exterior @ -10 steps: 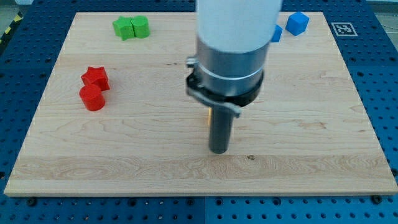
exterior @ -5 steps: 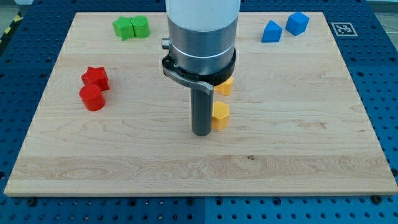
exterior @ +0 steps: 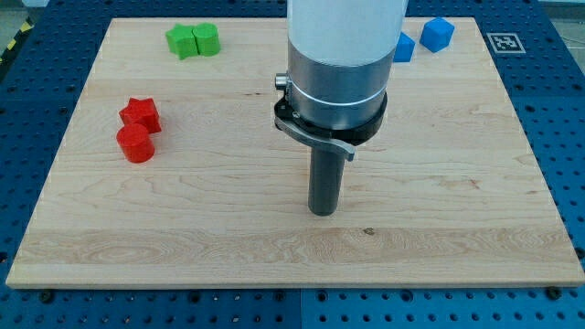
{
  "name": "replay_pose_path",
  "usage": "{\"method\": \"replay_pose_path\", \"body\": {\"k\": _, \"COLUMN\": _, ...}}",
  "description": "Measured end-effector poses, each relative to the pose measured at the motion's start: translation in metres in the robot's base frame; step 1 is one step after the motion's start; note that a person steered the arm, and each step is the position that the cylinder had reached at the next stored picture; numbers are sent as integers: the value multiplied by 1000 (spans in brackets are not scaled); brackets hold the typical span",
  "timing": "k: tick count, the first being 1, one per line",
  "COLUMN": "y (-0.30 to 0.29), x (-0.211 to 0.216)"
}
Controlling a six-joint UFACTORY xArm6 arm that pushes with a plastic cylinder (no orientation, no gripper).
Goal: Push the yellow hexagon into the yellow heart
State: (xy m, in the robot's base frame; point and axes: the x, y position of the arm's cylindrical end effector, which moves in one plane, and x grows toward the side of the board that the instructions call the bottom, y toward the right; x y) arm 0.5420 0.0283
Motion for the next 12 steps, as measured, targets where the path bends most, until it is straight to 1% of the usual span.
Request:
{"method": "replay_pose_path", "body": {"k": 3, "y": 1, "x": 0}}
{"method": "replay_pose_path", "body": {"k": 6, "y": 1, "x": -46}}
{"method": "replay_pose_path", "body": {"k": 9, "y": 2, "x": -57}}
{"method": "replay_pose_path", "body": {"k": 11, "y": 3, "x": -57}}
{"method": "replay_pose_path", "body": {"k": 12, "y": 25, "x": -32}}
